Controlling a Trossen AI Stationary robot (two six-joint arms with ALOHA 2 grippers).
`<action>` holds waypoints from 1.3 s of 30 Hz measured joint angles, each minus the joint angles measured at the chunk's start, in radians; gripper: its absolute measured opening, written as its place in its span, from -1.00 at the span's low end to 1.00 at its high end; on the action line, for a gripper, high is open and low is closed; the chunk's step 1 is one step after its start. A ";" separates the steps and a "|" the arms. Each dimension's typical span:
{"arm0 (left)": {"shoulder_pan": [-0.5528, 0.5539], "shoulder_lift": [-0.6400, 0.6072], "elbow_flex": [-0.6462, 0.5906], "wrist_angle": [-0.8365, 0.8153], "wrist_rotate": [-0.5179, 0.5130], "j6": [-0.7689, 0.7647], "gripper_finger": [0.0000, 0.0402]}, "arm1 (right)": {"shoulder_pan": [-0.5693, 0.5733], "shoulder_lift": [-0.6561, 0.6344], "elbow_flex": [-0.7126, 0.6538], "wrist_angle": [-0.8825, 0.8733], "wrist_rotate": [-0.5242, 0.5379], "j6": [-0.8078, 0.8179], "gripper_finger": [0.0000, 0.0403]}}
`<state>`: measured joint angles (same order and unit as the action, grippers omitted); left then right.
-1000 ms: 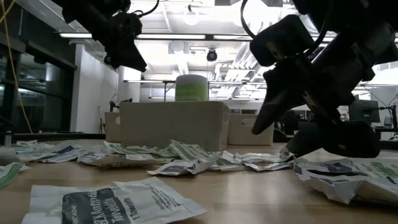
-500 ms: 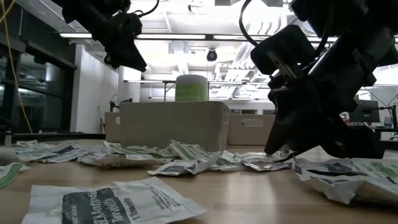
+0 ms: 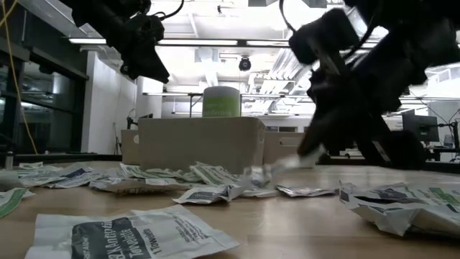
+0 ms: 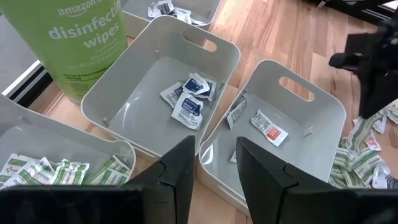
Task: Pick & Place First Aid Supplies
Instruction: Put the bandage pack into the left bin
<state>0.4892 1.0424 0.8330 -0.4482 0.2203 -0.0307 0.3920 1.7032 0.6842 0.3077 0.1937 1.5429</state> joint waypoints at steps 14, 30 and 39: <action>0.000 0.000 0.000 0.010 0.065 0.000 -0.42 | 0.000 -0.216 0.002 0.002 0.169 -0.280 -1.00; -0.001 0.001 0.000 0.277 0.406 -0.103 -0.42 | -0.138 -0.385 0.003 0.080 0.323 -0.818 -1.00; -0.001 0.003 0.000 0.459 0.420 -0.266 -0.42 | -0.244 -0.403 0.020 0.205 0.243 -1.071 -1.00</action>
<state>0.4882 1.0452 0.8326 0.0111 0.6399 -0.2964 0.1484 1.3003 0.7040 0.5127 0.4367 0.4717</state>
